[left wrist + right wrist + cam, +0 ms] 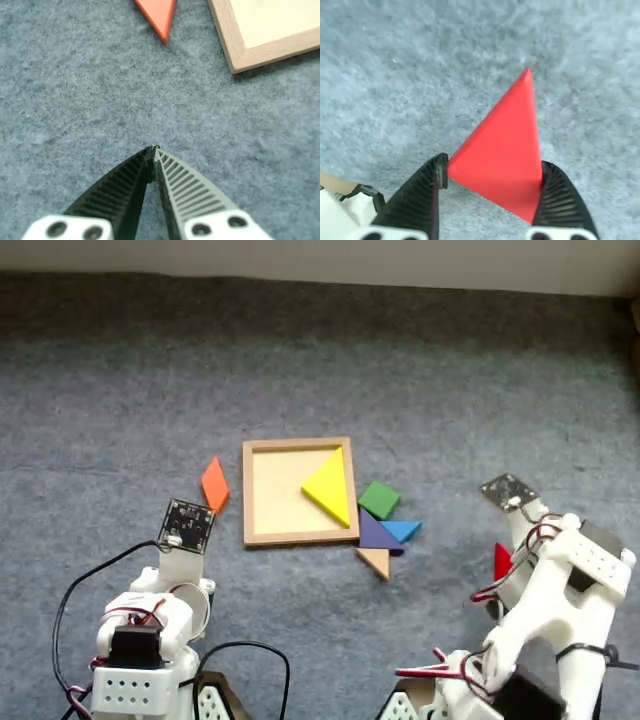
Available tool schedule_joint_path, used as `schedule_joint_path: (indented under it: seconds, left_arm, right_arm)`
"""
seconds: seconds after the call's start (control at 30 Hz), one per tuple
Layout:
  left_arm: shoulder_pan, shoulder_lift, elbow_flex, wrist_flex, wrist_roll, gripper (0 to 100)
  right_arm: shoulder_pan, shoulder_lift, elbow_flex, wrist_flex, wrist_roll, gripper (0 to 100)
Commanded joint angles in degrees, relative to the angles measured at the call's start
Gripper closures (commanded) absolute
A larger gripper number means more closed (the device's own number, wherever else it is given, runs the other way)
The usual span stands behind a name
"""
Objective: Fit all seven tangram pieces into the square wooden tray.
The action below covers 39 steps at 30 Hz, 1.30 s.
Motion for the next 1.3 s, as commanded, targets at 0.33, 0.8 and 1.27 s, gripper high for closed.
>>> schedule_joint_path:
  seconds: [0.33, 0.8, 1.27]
  left_arm:
    - [-0.5, -0.8, 1.2, 0.2, 0.5, 97]
    - [-0.5, -0.8, 1.2, 0.2, 0.5, 97]
    - [-0.5, -0.8, 1.2, 0.2, 0.5, 97]
  right_arm:
    - [-22.4, -17.4, -0.7, 4.9, -23.9, 90.0]
    - [-55.5, -17.4, -1.2, 2.2, -61.6, 89.9]
    - [-61.1, 5.2, -23.8, 0.7, -80.1, 89.9]
